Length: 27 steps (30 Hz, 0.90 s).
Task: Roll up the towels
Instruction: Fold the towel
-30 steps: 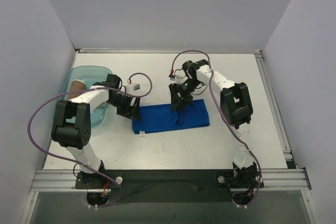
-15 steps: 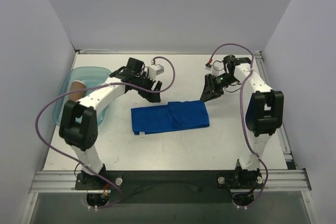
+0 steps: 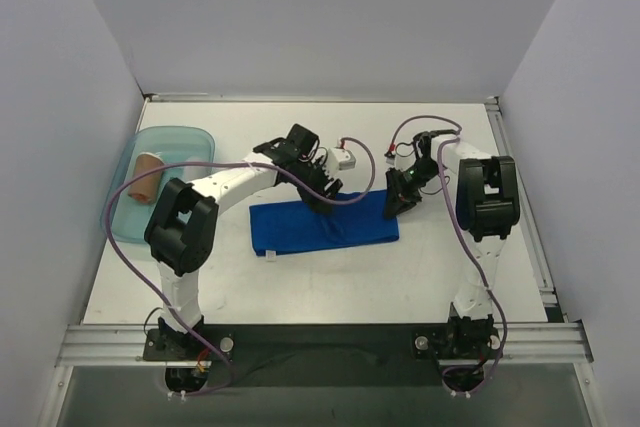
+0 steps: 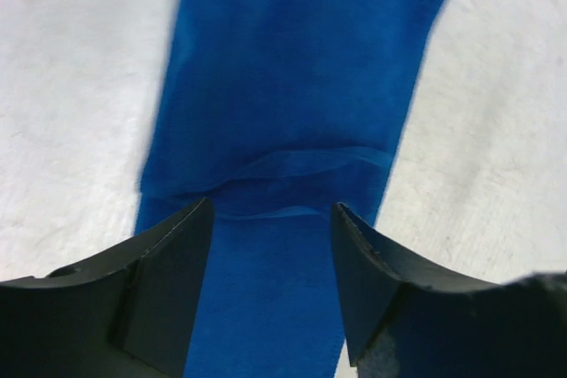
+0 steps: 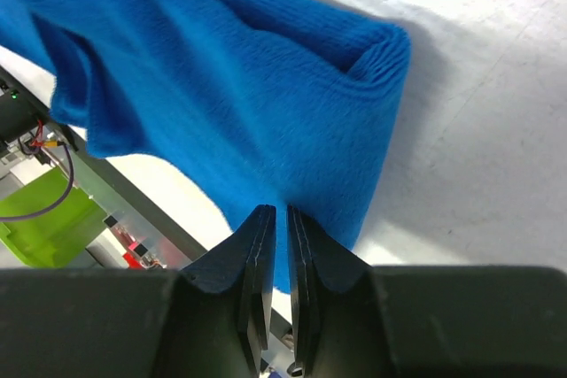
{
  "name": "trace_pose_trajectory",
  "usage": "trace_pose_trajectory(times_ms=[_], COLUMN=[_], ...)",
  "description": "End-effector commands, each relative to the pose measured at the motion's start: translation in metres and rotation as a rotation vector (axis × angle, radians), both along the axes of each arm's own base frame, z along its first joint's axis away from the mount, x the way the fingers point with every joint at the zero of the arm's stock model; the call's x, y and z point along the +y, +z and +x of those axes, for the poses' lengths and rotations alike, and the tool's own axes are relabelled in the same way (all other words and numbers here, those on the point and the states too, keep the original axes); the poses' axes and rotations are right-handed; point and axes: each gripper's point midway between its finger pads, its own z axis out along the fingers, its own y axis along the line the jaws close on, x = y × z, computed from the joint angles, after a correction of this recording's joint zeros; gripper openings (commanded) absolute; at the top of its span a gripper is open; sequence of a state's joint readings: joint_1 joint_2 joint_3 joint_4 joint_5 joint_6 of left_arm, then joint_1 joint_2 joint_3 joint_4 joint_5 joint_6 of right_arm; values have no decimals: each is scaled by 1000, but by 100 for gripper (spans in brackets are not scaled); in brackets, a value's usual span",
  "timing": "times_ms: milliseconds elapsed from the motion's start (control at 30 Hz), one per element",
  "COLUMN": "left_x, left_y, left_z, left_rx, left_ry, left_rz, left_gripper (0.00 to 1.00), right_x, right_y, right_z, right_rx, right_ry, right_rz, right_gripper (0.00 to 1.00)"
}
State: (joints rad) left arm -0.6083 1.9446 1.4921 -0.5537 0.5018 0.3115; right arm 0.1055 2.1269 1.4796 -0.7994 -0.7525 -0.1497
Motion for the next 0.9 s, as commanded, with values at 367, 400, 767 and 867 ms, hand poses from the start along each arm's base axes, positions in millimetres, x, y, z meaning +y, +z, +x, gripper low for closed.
trace_pose_trajectory(times_ms=[367,400,767,867], left_x=[-35,-37,-42,-39], left_y=[-9,-11,-28,-36], left_z=[-45,-47,-46,-50], left_rx=[-409,-417,-478,-470], left_ry=[-621,-635,-708,-733], left_rz=[58,64,93,101], left_gripper=[75,74,66,60], right_x=[-1,-1,-2,-1], right_y=[-3,-3,-3,-3], right_z=[-11,-11,-12,-11], right_rx=[51,47,57,54], right_ry=[-5,-4,-5,-3], right_rz=[-13,-14,-12,-13], right_gripper=[13,13,14,16])
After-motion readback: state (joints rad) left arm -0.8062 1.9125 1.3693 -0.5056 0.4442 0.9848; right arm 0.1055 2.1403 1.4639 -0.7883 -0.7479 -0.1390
